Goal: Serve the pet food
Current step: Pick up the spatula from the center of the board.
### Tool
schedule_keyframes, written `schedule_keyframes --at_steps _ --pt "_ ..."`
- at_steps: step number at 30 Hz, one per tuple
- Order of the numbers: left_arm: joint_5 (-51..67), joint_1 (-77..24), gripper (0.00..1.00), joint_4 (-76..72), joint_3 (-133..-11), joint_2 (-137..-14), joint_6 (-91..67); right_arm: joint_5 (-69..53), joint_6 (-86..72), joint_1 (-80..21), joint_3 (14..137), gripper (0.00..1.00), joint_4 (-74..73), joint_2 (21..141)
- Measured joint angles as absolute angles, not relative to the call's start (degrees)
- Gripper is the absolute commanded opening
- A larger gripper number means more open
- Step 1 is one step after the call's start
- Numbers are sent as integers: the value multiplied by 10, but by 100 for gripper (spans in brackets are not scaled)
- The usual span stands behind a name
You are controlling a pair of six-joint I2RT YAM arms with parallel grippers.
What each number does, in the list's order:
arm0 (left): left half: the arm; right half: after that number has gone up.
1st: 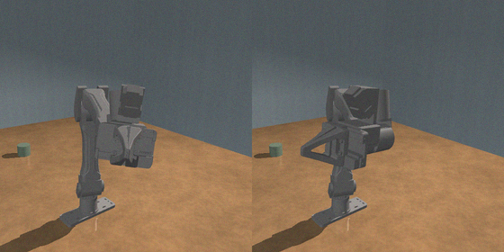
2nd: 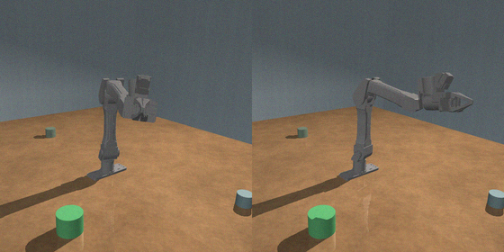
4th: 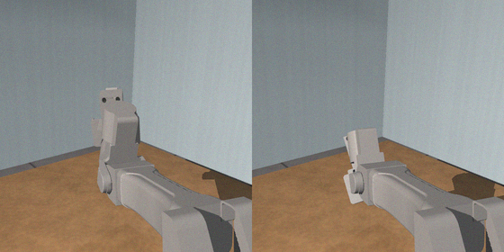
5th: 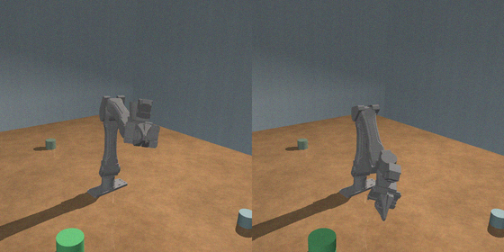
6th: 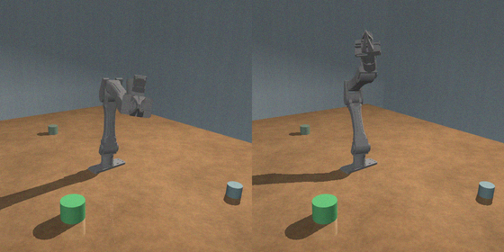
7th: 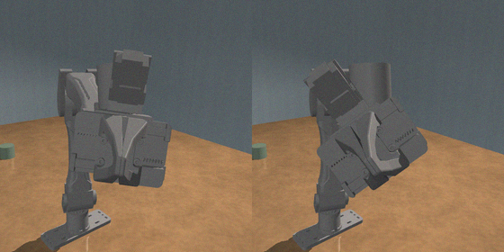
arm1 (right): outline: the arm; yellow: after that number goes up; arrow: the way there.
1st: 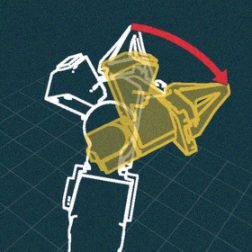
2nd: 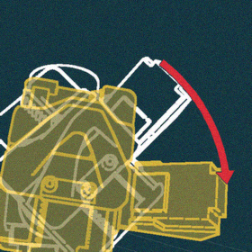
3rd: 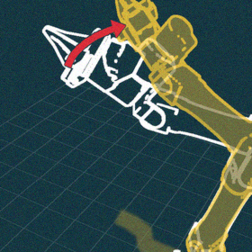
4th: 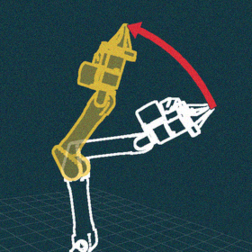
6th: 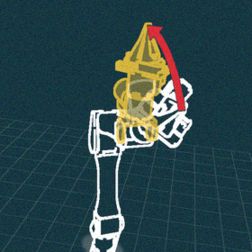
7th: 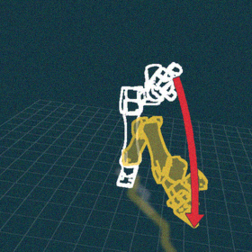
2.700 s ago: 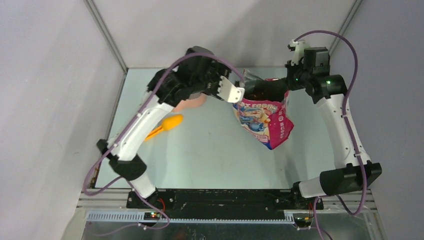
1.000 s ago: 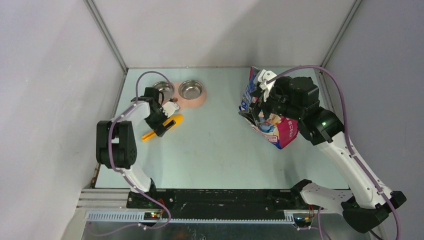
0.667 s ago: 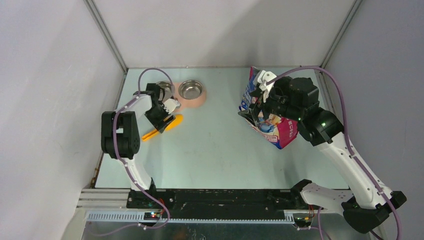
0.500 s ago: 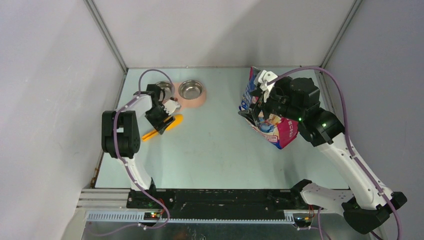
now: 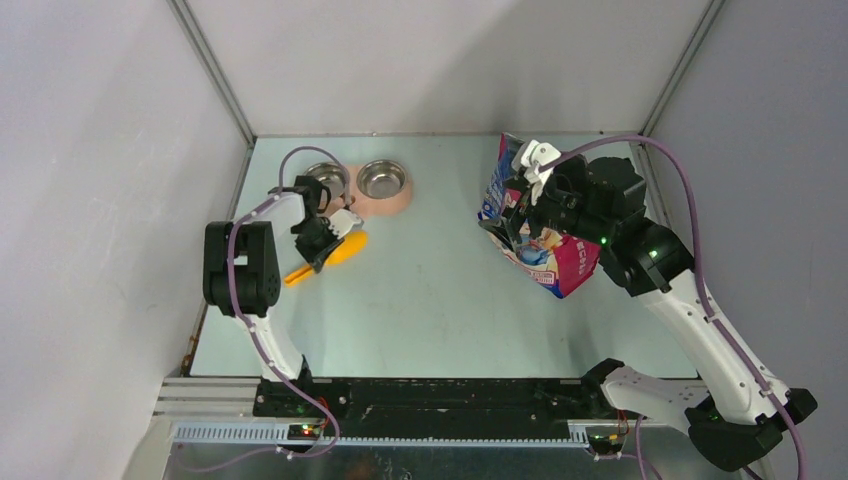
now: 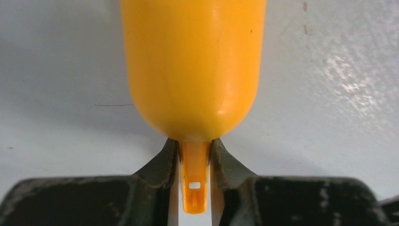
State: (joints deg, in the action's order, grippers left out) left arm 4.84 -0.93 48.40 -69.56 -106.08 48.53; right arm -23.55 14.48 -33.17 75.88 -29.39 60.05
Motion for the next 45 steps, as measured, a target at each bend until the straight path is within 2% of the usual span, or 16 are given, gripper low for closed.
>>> schedule_keyframes --at_steps 3,9,16,24,30,37,45 --pt "65 -9 0 506 -697 -1058 485 -235 151 -332 759 87 -294 600" --pt "141 -9 0 589 -722 -999 486 -244 175 -332 759 97 -294 599" --pt "275 -38 0 703 -834 -930 496 -327 289 -333 759 96 -311 603" --pt "406 -175 0 839 -922 -961 543 -452 533 -331 732 94 -380 635" --pt "458 -208 0 878 -938 -978 551 -487 633 -328 683 93 -386 647" --pt "488 -233 0 889 -934 -984 551 -488 645 -333 632 90 -317 648" --pt "498 -270 0 893 -915 -985 551 -484 566 -336 573 82 -178 650"
